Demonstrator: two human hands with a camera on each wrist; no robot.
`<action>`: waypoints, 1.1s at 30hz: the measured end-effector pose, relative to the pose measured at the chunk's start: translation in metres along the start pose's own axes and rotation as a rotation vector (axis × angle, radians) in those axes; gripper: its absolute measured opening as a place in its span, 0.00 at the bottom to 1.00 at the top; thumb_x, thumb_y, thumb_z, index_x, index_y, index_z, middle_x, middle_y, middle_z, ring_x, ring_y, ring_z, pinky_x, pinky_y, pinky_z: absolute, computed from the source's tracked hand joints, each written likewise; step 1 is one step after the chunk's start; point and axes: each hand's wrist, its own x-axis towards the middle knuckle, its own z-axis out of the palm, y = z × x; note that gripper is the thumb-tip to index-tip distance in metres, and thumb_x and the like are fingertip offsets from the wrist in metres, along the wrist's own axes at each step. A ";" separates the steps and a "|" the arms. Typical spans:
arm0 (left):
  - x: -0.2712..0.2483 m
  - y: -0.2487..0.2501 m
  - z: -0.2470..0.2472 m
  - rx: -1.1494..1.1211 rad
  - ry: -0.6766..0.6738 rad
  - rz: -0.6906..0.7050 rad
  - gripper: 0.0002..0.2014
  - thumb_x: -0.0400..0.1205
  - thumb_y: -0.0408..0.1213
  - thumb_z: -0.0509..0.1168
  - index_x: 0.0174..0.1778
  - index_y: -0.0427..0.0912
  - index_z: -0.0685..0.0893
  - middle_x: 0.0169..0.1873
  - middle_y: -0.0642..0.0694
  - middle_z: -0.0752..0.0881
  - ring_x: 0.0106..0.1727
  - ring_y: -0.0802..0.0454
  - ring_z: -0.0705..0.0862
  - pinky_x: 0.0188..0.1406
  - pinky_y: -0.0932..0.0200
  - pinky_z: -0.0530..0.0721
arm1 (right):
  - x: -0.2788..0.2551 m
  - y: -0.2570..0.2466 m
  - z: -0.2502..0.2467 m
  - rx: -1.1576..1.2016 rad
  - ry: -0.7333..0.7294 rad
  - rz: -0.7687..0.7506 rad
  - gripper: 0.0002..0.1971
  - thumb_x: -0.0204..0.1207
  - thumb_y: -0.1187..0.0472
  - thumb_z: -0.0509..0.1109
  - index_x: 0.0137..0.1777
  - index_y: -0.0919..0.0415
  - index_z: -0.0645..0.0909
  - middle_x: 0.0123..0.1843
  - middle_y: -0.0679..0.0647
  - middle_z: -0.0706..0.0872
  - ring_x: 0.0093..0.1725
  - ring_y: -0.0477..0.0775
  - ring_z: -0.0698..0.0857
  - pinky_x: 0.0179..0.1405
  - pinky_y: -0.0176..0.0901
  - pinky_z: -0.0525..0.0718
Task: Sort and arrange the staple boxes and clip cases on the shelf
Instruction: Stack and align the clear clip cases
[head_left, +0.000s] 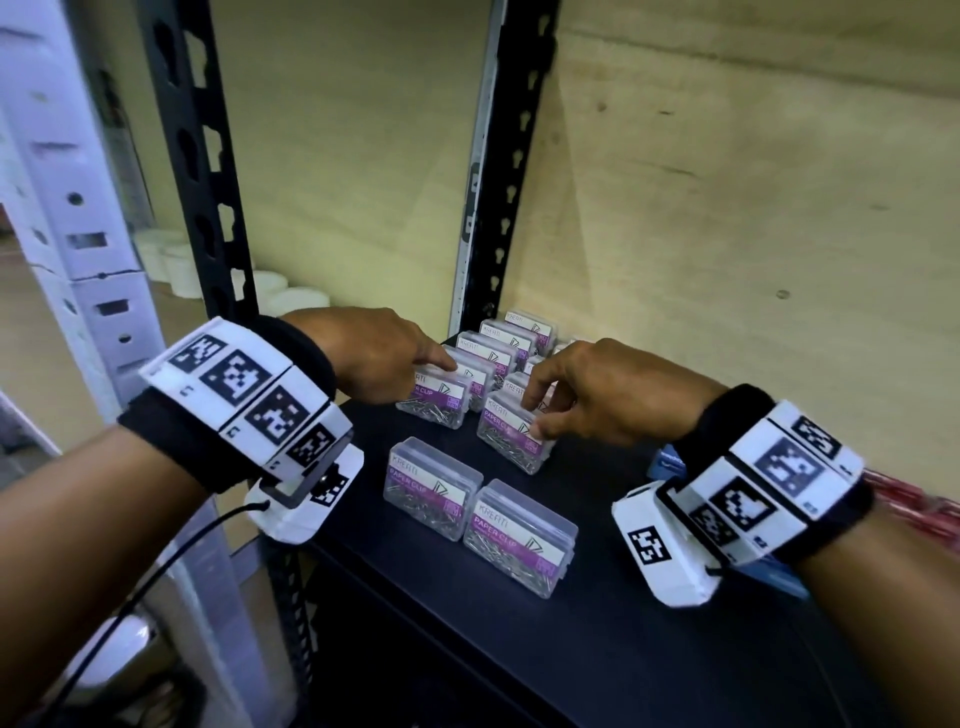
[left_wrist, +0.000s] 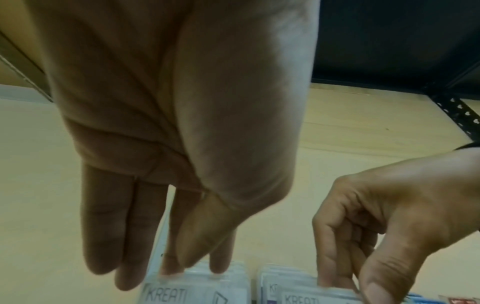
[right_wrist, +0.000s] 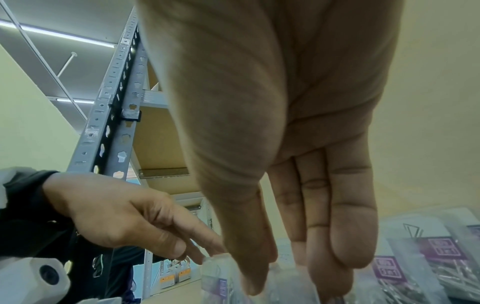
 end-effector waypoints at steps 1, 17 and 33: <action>-0.002 0.003 -0.001 0.006 -0.002 -0.005 0.28 0.86 0.33 0.54 0.80 0.65 0.66 0.74 0.49 0.75 0.45 0.54 0.75 0.50 0.62 0.68 | -0.002 0.000 0.000 -0.001 0.003 -0.002 0.10 0.75 0.47 0.77 0.55 0.43 0.84 0.44 0.40 0.87 0.44 0.42 0.85 0.46 0.40 0.79; -0.030 0.020 0.004 -0.048 0.008 0.057 0.19 0.87 0.53 0.55 0.75 0.72 0.69 0.75 0.54 0.73 0.72 0.55 0.73 0.73 0.57 0.67 | -0.044 0.008 0.007 0.081 -0.033 -0.063 0.11 0.76 0.44 0.74 0.57 0.40 0.83 0.46 0.37 0.90 0.46 0.37 0.88 0.54 0.42 0.87; -0.054 0.019 0.019 -0.109 0.024 0.169 0.16 0.86 0.56 0.54 0.68 0.79 0.71 0.71 0.64 0.76 0.63 0.67 0.76 0.63 0.64 0.70 | -0.076 0.010 0.021 0.111 0.018 -0.181 0.12 0.80 0.43 0.70 0.61 0.40 0.83 0.50 0.36 0.90 0.48 0.33 0.87 0.53 0.40 0.88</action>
